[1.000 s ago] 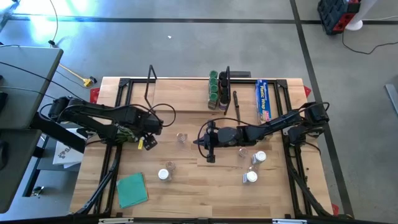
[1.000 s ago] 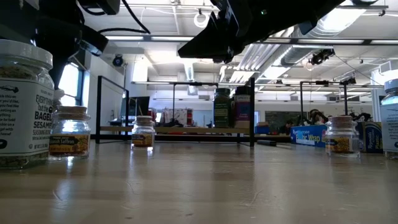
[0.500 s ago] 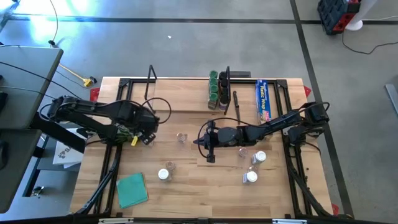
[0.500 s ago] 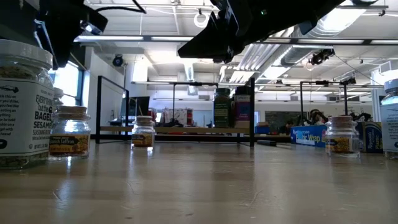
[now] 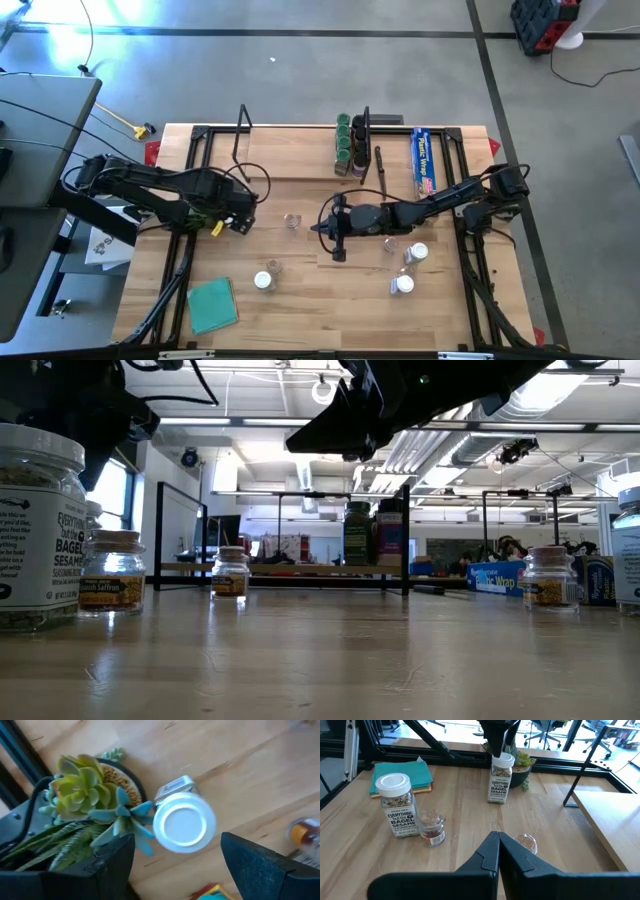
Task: Shelf spices
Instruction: Put the white seasoning bottle on the shelf
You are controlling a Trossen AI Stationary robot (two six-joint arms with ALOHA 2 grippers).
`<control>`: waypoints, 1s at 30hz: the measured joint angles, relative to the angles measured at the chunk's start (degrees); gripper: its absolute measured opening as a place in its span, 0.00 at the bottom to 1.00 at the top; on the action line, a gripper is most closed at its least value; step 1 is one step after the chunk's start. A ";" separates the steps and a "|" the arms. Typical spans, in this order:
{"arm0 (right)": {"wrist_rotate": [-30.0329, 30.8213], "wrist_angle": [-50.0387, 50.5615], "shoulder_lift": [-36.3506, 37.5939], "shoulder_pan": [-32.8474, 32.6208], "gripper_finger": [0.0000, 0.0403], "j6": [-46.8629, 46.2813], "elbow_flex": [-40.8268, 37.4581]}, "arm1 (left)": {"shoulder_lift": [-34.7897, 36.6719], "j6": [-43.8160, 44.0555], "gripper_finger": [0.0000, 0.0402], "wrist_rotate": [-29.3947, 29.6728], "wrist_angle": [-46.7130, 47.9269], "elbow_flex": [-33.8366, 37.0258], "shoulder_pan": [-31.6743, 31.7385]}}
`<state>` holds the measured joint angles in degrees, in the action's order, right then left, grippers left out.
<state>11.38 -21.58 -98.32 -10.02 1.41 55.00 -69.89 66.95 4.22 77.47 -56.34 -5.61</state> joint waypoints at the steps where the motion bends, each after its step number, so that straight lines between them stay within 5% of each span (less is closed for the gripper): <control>1: 0.00 0.00 0.00 0.00 0.00 0.02 0.00 | 0.00 0.62 0.73 0.39 -0.46 0.00 0.00; 16: 0.00 0.88 0.00 0.00 0.00 0.07 0.00 | -1.20 8.17 0.73 2.40 -2.21 0.04 -0.04; 30: -0.48 1.25 0.00 -0.26 0.00 -0.08 0.00 | -6.76 3.88 0.73 1.30 -1.80 0.07 1.53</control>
<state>10.90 -20.34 -98.32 -10.28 1.32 55.00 -76.65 70.84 5.52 75.67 -56.27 -4.08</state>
